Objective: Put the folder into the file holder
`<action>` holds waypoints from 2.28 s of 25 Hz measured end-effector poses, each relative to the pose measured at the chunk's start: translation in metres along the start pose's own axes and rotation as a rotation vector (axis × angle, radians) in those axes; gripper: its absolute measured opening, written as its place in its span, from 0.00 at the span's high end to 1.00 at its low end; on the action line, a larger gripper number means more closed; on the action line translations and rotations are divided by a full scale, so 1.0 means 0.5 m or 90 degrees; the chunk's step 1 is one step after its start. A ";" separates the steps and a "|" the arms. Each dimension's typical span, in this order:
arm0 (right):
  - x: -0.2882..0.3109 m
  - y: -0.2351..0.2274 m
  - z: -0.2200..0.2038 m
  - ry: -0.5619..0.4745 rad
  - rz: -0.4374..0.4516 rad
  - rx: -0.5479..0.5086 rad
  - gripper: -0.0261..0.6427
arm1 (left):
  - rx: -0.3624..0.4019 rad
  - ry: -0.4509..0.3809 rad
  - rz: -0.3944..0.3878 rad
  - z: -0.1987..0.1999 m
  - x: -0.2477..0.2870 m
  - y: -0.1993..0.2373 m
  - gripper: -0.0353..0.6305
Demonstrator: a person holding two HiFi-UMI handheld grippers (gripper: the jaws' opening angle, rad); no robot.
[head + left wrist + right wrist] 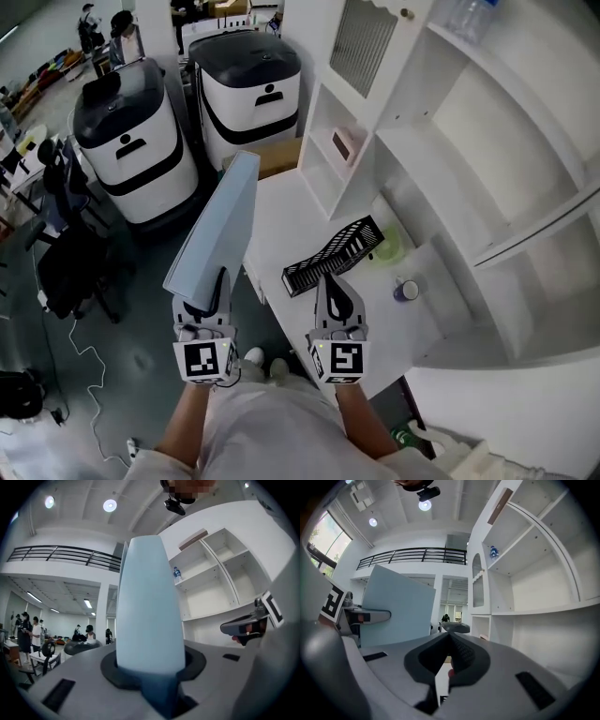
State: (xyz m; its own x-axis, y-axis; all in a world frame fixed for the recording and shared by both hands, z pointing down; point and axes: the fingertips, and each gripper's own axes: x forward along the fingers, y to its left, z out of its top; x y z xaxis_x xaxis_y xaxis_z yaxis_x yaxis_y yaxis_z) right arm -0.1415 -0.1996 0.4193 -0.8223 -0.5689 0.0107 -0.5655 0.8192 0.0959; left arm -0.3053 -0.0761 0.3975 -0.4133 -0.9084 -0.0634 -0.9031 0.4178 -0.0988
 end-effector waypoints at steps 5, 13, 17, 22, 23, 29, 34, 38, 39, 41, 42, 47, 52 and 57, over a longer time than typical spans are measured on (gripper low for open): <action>0.003 -0.041 -0.001 0.011 -0.069 -0.003 0.97 | -0.015 -0.006 -0.107 -0.005 0.086 -0.046 0.73; -0.009 -0.113 -0.002 0.018 -0.184 0.000 0.97 | -0.041 -0.012 -0.277 -0.007 0.183 -0.166 0.73; -0.022 -0.139 0.011 0.015 -0.235 -0.010 0.97 | -0.065 -0.009 -0.356 0.001 0.212 -0.225 0.73; -0.053 -0.173 0.014 0.020 -0.292 -0.015 0.97 | -0.081 -0.025 -0.428 0.005 0.240 -0.285 0.73; -0.059 -0.179 0.013 0.022 -0.303 -0.015 0.97 | -0.079 -0.028 -0.440 0.006 0.244 -0.295 0.73; -0.093 -0.210 0.012 0.026 -0.358 -0.013 0.97 | -0.089 -0.017 -0.488 0.008 0.268 -0.338 0.73; -0.111 -0.224 0.005 0.031 -0.381 -0.013 0.97 | -0.089 -0.012 -0.525 -0.021 0.286 -0.371 0.73; -0.124 -0.234 0.002 0.035 -0.393 -0.012 0.97 | -0.097 -0.004 -0.551 -0.048 0.307 -0.395 0.73; -0.126 -0.237 0.001 0.037 -0.395 -0.013 0.97 | -0.099 -0.003 -0.555 -0.054 0.313 -0.401 0.73; -0.130 -0.244 -0.002 0.040 -0.399 -0.013 0.97 | -0.100 -0.007 -0.565 -0.067 0.320 -0.414 0.73; -0.131 -0.247 -0.002 0.041 -0.400 -0.014 0.97 | -0.098 -0.012 -0.572 -0.074 0.322 -0.420 0.73; -0.120 -0.254 -0.002 0.045 -0.398 -0.021 0.97 | -0.113 -0.023 -0.593 -0.110 0.330 -0.440 0.73; -0.110 -0.254 -0.020 0.056 -0.392 -0.017 0.97 | -0.138 -0.041 -0.594 -0.160 0.339 -0.446 0.73; -0.101 -0.254 -0.031 0.069 -0.389 -0.027 0.97 | -0.144 -0.039 -0.589 -0.216 0.354 -0.450 0.73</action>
State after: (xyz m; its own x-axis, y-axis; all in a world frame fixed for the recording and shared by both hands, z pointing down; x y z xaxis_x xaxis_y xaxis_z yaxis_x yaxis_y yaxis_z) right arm -0.0271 -0.2761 0.4220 -0.3386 -0.9400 0.0418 -0.9270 0.3409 0.1564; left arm -0.1876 -0.3327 0.5156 0.4774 -0.8719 -0.1085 -0.8726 -0.4850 0.0582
